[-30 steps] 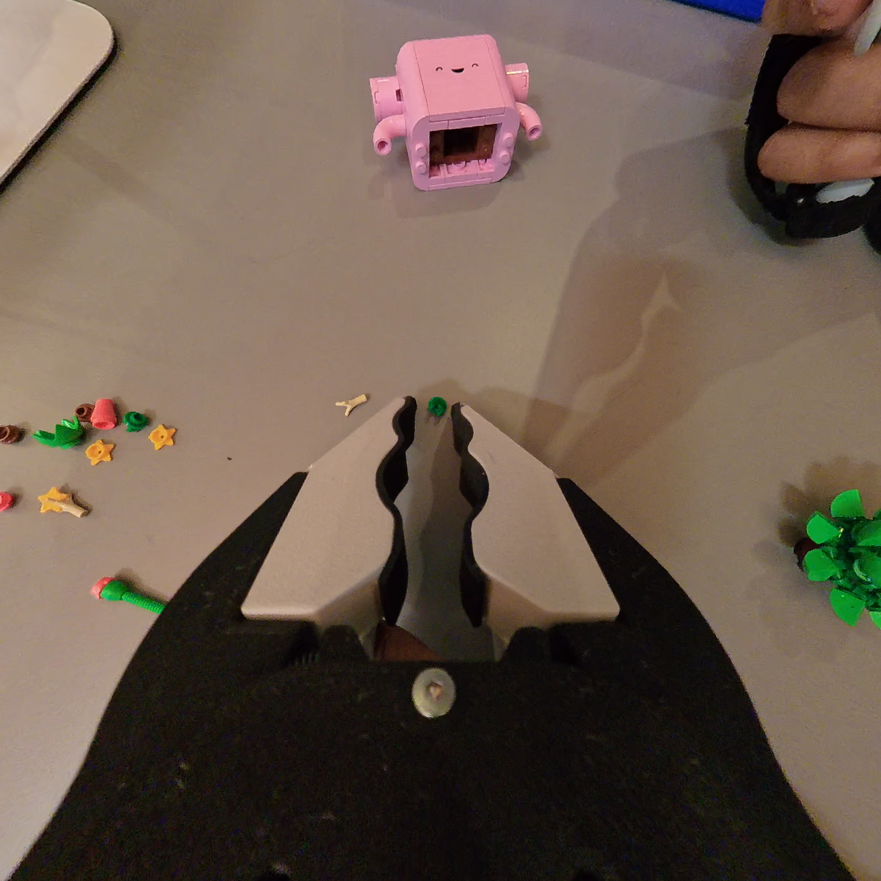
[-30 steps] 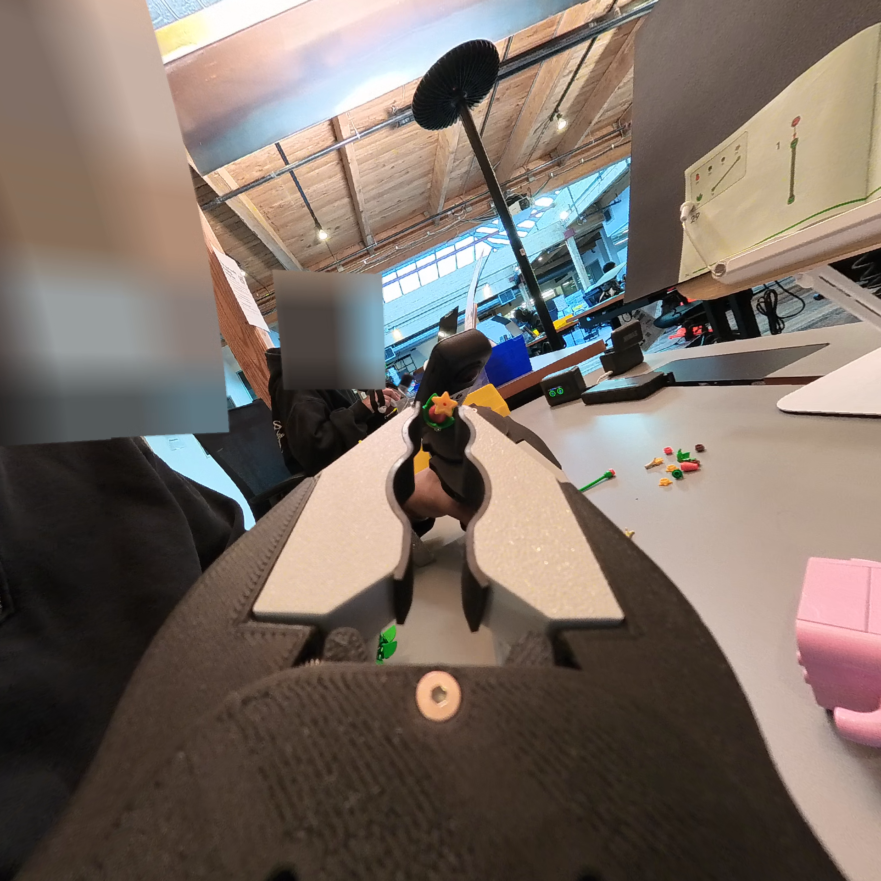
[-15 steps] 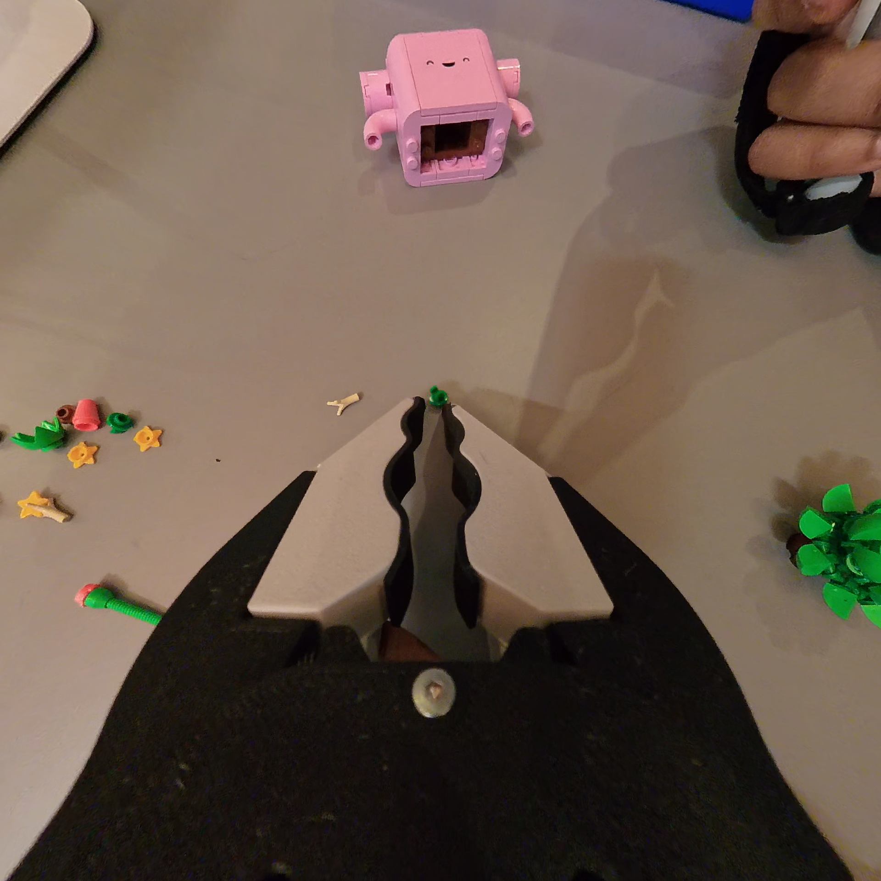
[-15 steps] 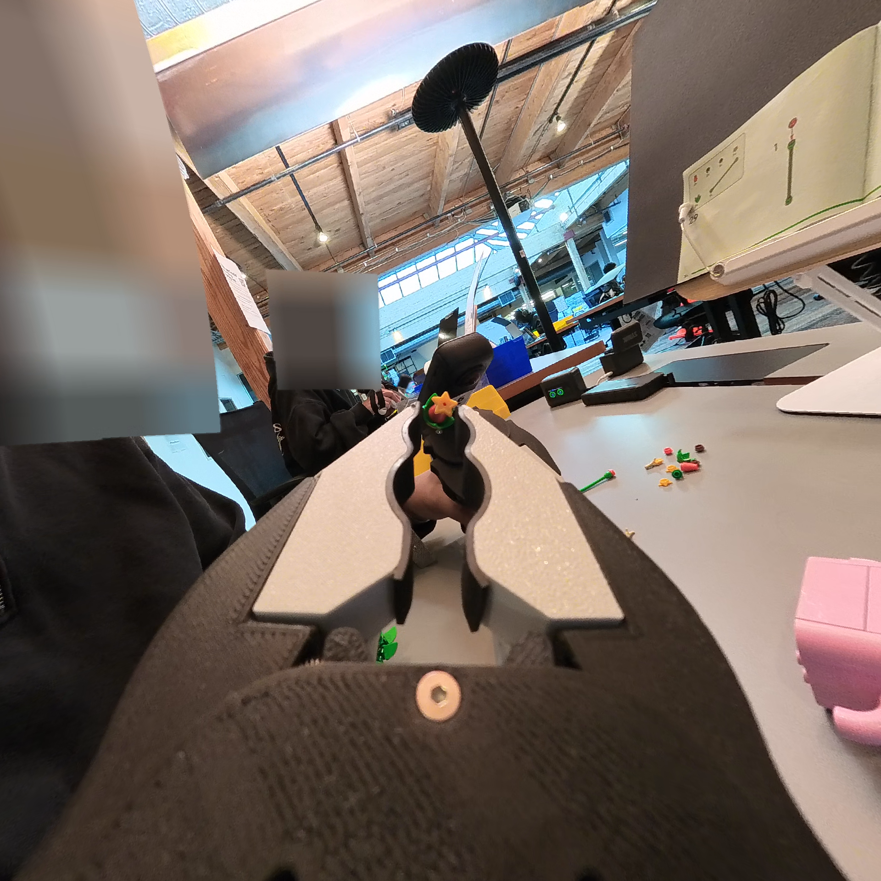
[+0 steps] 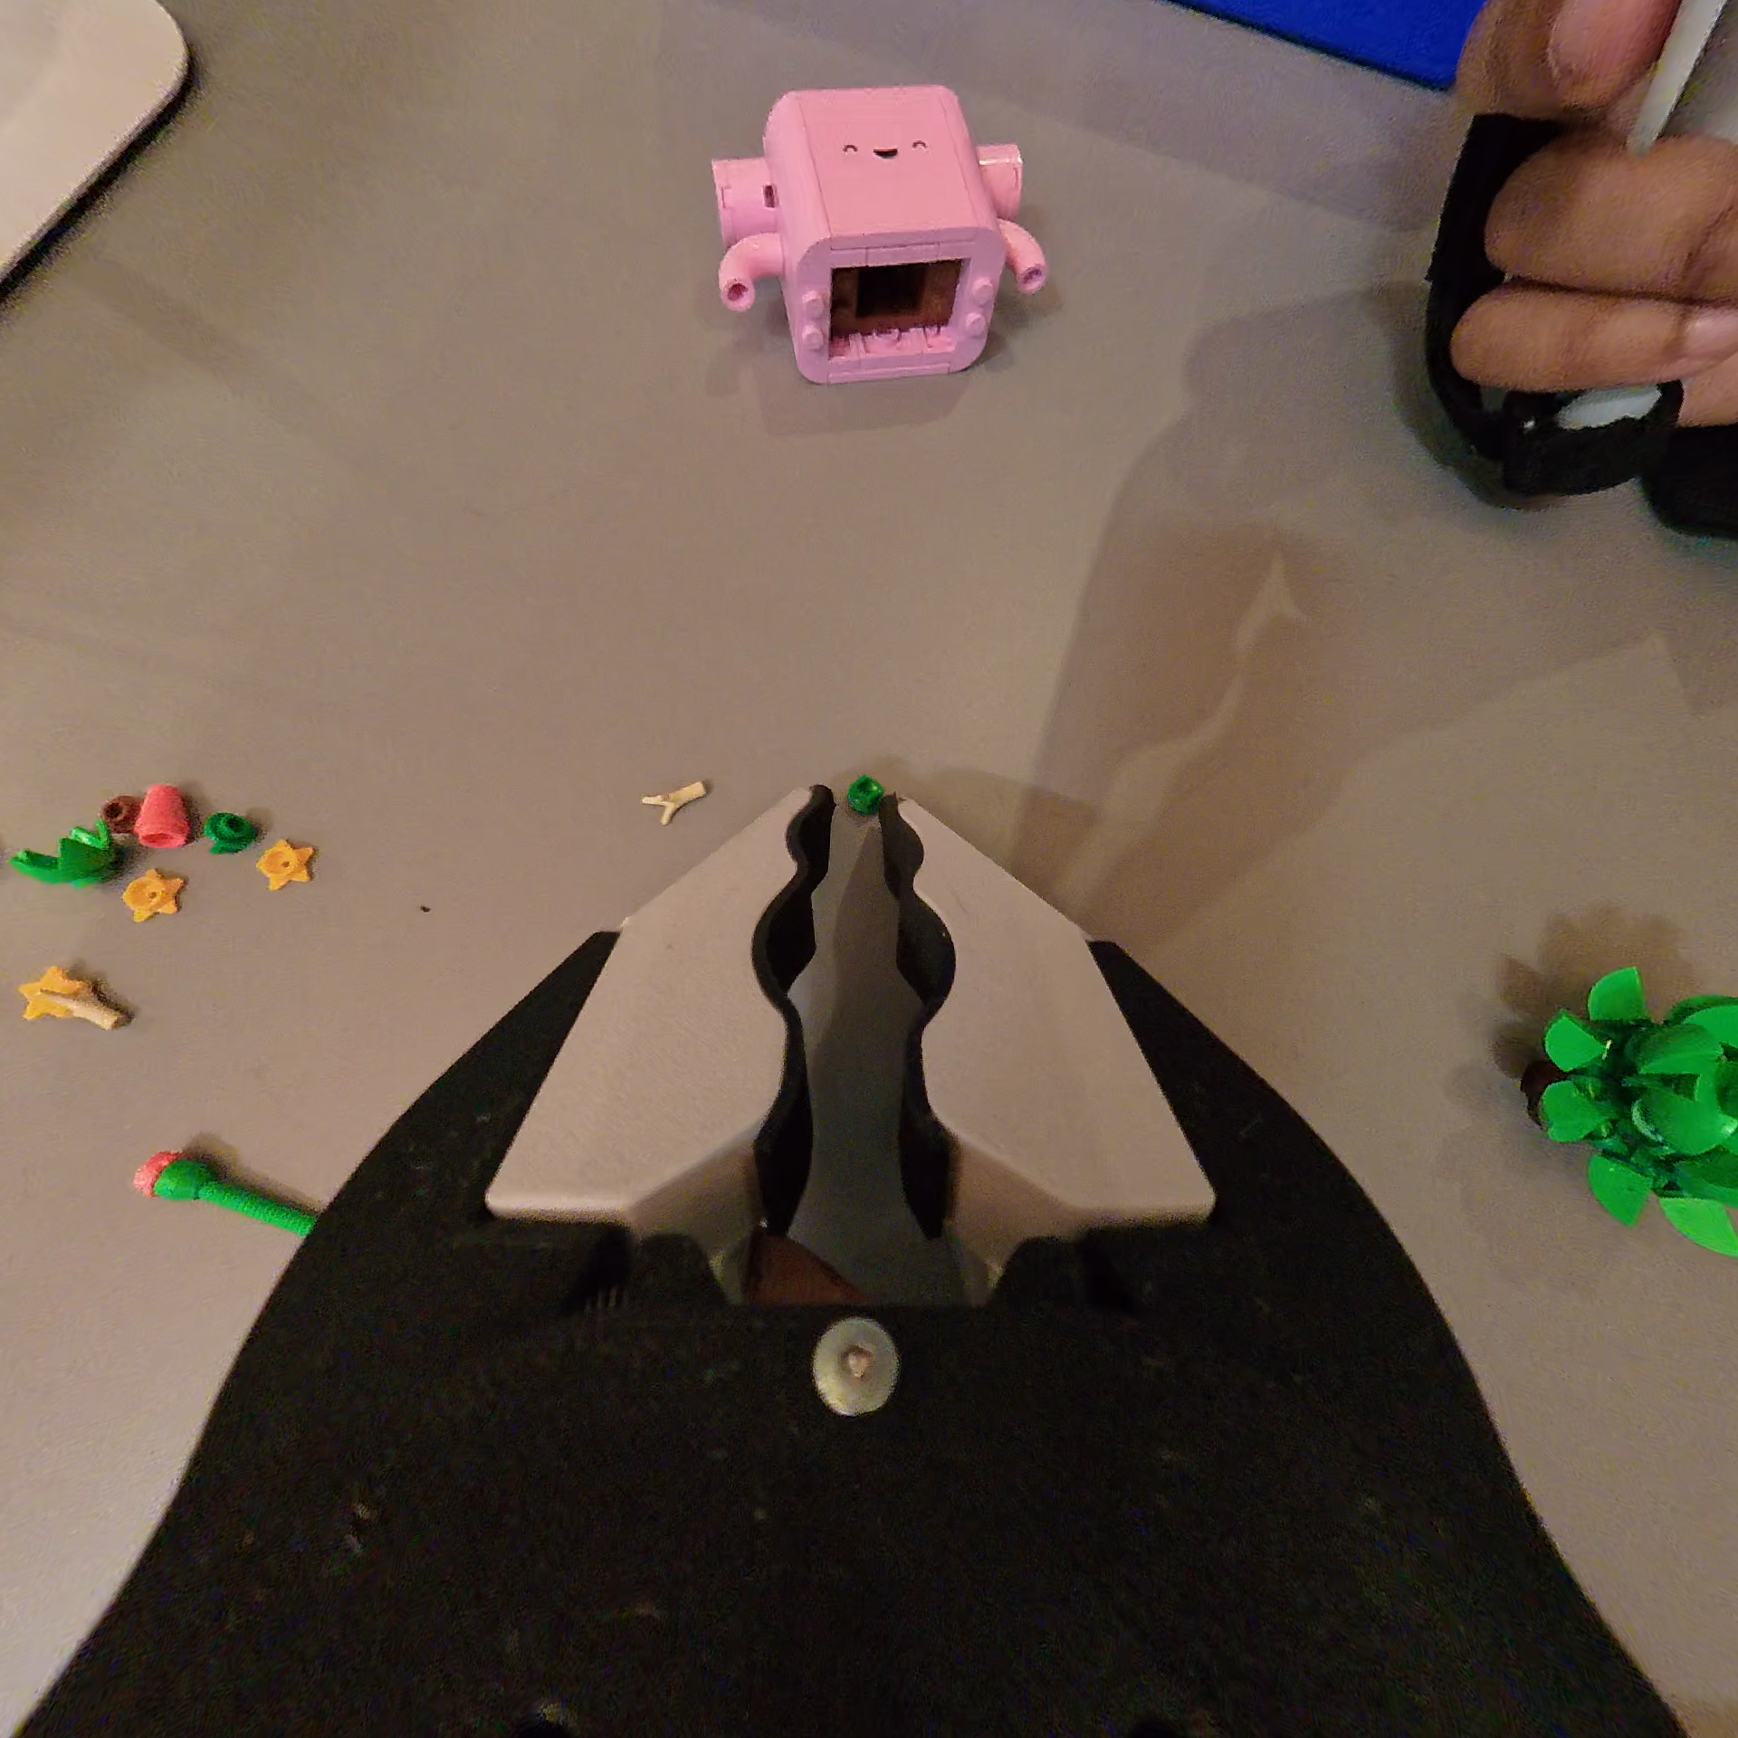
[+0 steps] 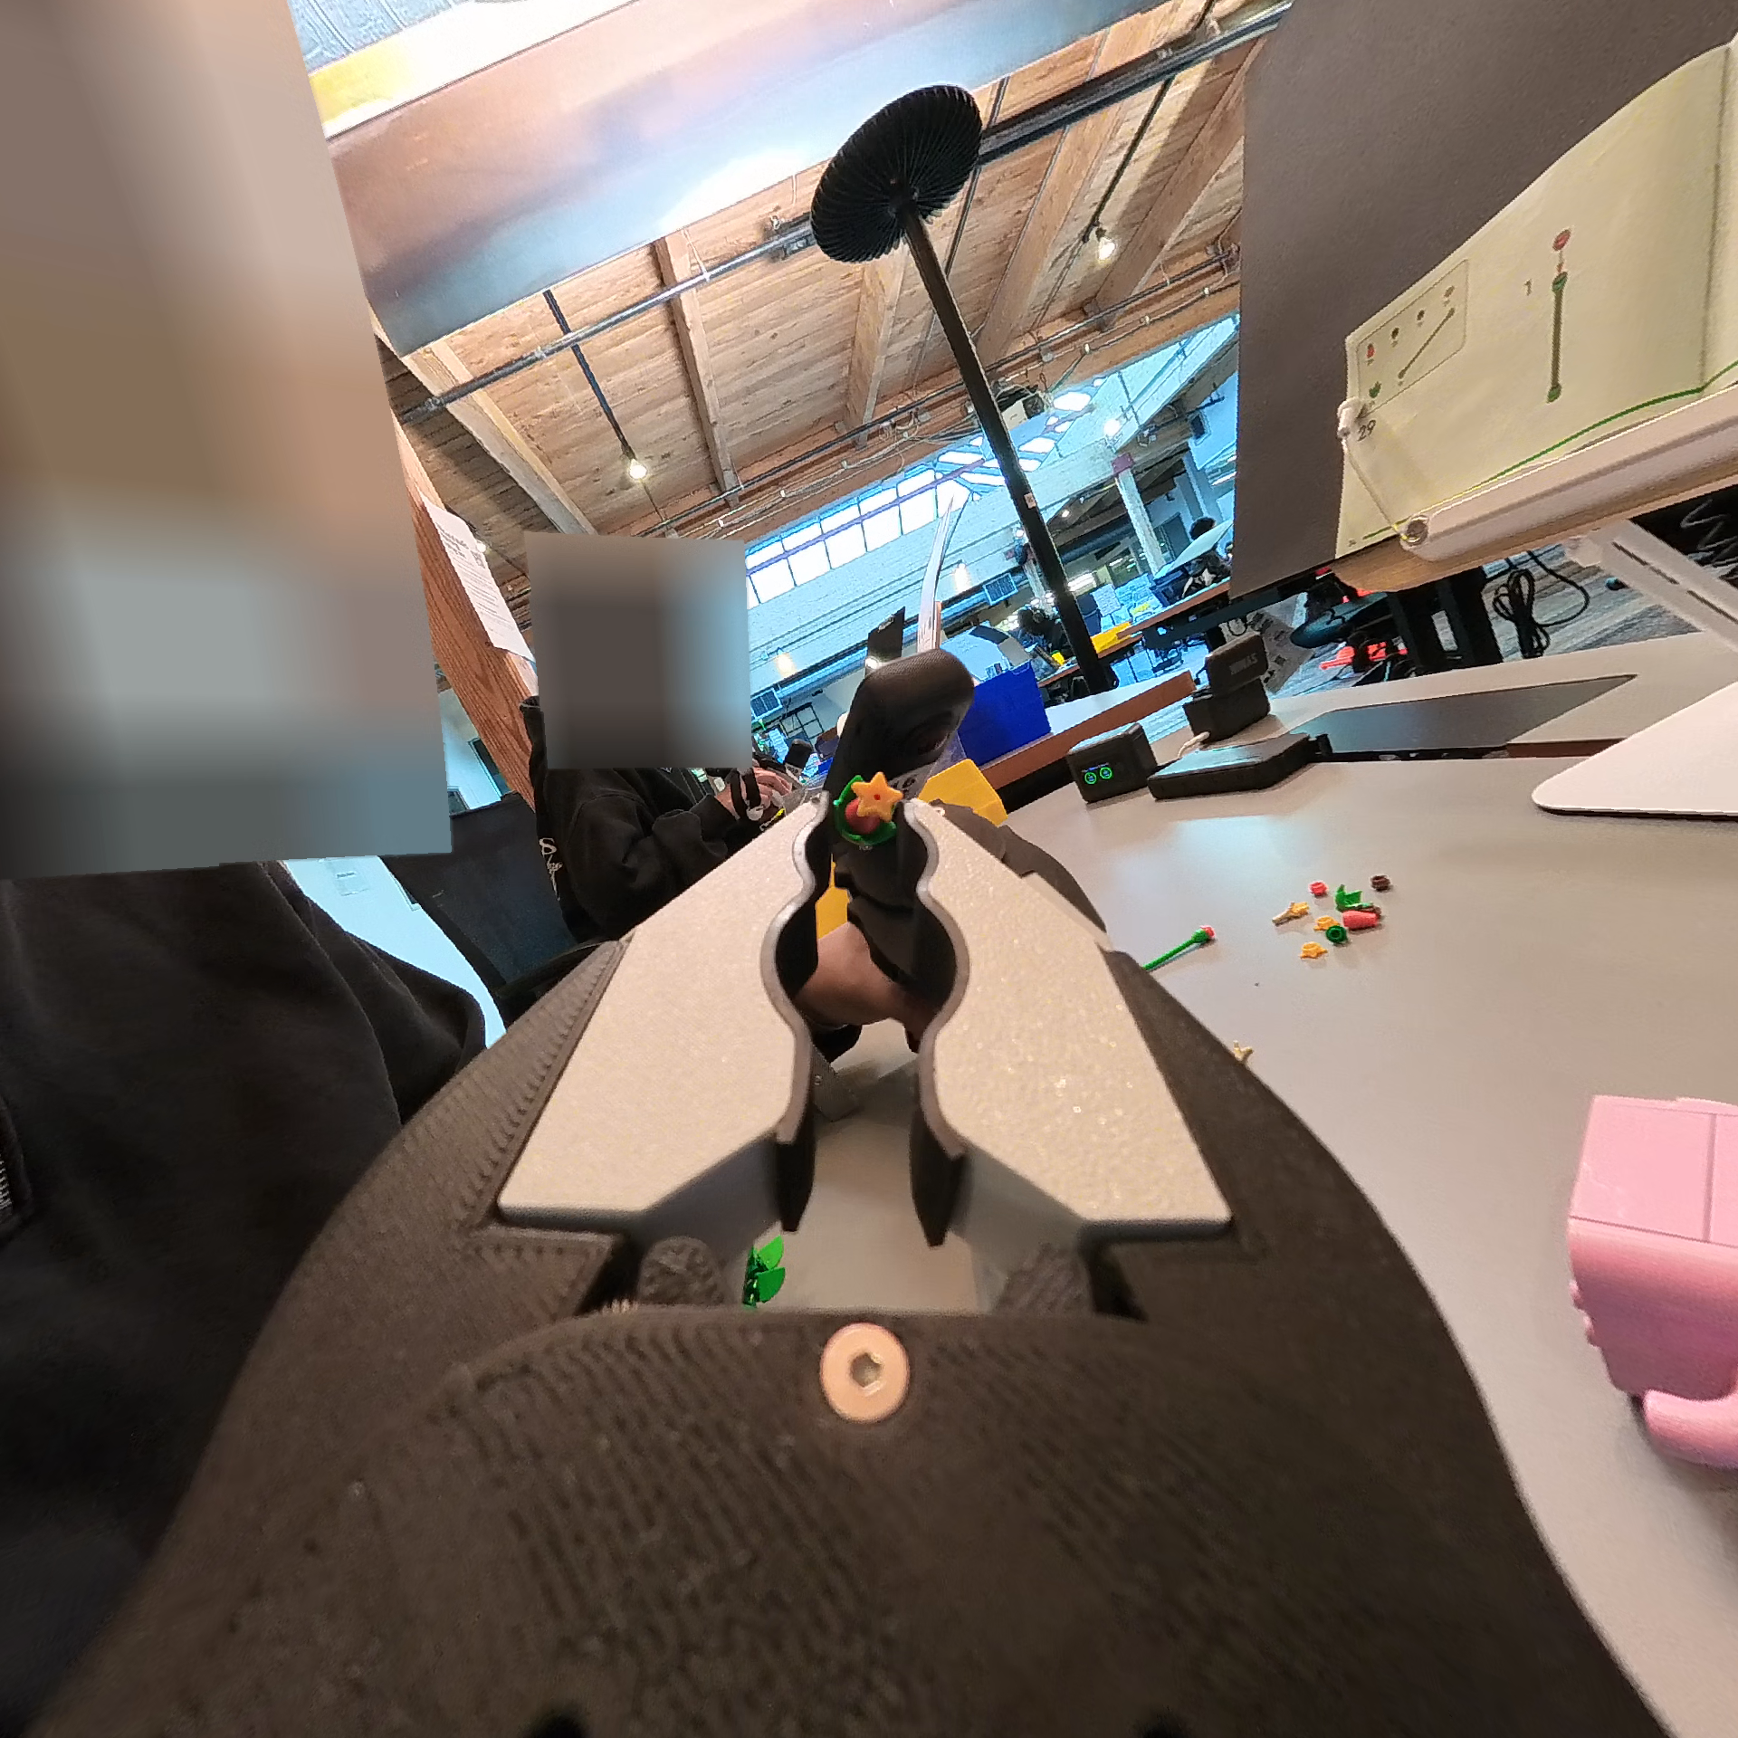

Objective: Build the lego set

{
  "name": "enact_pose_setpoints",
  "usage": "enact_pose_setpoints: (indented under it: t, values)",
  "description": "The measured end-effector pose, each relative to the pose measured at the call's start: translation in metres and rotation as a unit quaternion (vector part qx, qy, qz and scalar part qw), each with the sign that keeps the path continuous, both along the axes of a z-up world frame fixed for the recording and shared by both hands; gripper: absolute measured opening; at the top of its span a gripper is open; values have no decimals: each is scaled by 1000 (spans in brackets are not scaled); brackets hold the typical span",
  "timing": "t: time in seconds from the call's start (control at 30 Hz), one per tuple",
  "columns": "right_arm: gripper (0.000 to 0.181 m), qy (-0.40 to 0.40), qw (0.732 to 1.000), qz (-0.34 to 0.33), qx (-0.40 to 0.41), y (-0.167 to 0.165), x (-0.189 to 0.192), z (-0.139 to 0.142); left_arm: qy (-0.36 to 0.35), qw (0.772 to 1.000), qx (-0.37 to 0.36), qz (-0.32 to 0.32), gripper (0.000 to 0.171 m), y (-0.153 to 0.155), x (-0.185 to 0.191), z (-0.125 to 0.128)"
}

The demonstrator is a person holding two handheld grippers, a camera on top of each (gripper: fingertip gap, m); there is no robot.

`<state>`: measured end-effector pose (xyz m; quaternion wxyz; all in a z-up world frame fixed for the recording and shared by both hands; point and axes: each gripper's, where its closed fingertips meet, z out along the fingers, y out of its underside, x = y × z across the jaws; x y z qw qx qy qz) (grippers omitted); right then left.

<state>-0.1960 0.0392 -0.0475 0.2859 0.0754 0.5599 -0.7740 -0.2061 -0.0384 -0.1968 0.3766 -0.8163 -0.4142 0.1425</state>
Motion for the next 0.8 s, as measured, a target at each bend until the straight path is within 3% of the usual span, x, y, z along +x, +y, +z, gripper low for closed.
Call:
enact_pose_setpoints:
  t: [0.2,0.27,0.4,0.57,0.7,0.8]
  values:
    - [11,2,1000,-5,4,0,-2,-1,3,994,84,74,0,-14,-9,30]
    - [10,6,1000,-13,7,0,-5,-2,-11,992,67,105,1,-20,-8,36]
    - [10,12,999,-28,13,1,-9,-3,-49,988,-4,149,10,-24,-3,24]
    - [10,24,998,-47,33,-1,-11,-8,-64,983,35,170,16,-11,1,22]
    - [11,36,994,-69,70,-6,-15,-18,-66,981,39,181,3,-4,10,12]
    - [10,27,994,-70,82,-8,-16,-22,-67,979,44,189,2,0,9,7]
